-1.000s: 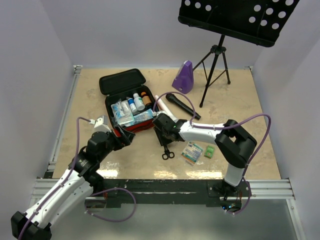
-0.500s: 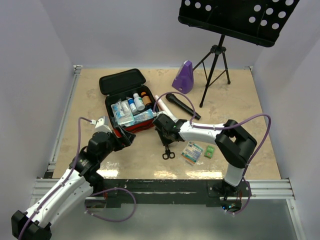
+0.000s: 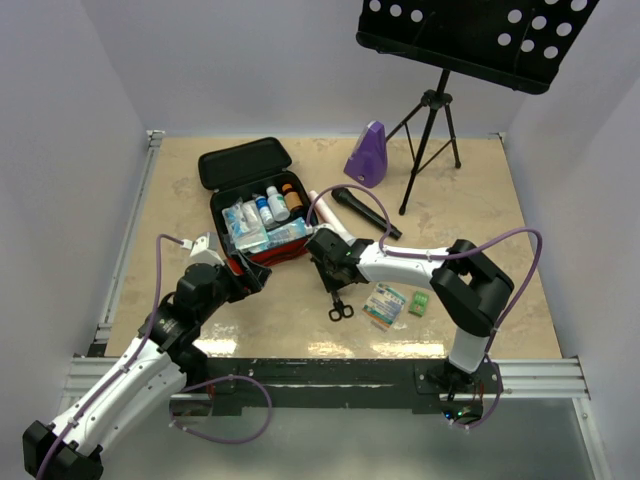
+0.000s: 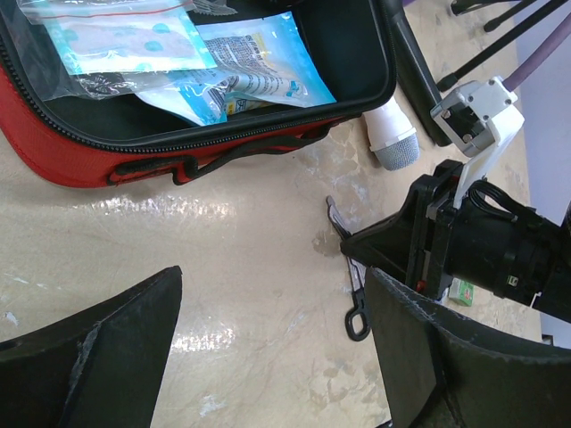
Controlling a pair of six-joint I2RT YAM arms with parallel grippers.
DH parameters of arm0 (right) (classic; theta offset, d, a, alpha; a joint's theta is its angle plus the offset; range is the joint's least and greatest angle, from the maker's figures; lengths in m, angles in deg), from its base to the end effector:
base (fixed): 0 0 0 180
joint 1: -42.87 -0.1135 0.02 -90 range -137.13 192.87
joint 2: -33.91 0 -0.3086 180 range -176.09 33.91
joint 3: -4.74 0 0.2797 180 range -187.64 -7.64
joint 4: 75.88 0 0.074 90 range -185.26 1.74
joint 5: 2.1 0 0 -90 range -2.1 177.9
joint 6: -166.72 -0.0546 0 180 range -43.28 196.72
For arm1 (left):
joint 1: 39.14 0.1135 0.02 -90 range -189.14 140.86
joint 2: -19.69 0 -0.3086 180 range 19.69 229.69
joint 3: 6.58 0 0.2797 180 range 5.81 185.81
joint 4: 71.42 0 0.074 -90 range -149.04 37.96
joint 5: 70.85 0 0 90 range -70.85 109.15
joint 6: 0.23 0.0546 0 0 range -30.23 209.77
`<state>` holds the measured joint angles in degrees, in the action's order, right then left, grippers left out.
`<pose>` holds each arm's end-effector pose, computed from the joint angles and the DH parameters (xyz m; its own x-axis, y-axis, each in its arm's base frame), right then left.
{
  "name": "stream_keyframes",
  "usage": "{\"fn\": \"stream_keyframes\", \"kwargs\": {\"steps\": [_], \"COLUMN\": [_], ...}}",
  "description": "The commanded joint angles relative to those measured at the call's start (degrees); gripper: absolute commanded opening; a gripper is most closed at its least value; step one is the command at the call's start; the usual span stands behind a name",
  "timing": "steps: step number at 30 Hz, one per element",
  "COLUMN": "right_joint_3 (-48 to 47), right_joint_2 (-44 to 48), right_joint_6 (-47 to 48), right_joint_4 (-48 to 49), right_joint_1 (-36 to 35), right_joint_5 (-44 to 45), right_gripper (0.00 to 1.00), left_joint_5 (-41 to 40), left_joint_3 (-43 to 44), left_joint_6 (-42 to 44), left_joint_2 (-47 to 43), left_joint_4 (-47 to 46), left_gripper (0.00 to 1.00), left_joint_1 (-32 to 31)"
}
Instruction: Organize the medicine kit
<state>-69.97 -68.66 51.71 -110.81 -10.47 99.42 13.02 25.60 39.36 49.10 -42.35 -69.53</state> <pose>0.2432 0.3085 0.1706 -0.7905 -0.3682 -0.4895 -0.4384 0.8982 0.0324 0.1285 -0.0686 0.2217 -0.5675 -0.5554 -0.6078 -0.0266 0.7502 -0.6607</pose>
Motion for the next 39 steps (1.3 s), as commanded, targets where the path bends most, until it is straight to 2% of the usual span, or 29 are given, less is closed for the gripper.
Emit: {"fn": "stream_keyframes", "kwargs": {"steps": [1, 13, 23, 30, 39], "right_joint_3": [-1.2, -3.8, -9.8, -23.5, -48.5], "right_joint_2": [1.8, 6.2, 9.2, 6.8, -7.4], "right_joint_6": [-0.6, -1.4, -1.7, -0.2, 3.7], "right_joint_4": [-6.9, -11.0, -15.5, -20.3, -23.4], "right_joint_1": [-0.6, -0.7, -0.9, -0.9, 0.2], "right_joint_5": [-0.2, 1.0, 2.5, 4.4, 5.6], "right_gripper": [0.00, 0.00, 0.00, 0.00, 0.00], "left_joint_5": [0.7, 0.4, 0.1, -5.5, -14.3], "left_joint_3": [0.2, 0.2, 1.1, 6.4, 12.0], "left_joint_6": [-0.5, -1.0, -0.8, 1.5, 3.8], "left_joint_2": [-0.4, -1.1, -1.2, -3.1, -8.9], "left_joint_4": [-2.3, -1.7, -1.0, 4.5, 10.3], "left_gripper": [0.87, 0.87, 0.87, 0.88, 0.88], "left_joint_1": [0.0, 0.0, -0.1, 0.1, 0.0]}}
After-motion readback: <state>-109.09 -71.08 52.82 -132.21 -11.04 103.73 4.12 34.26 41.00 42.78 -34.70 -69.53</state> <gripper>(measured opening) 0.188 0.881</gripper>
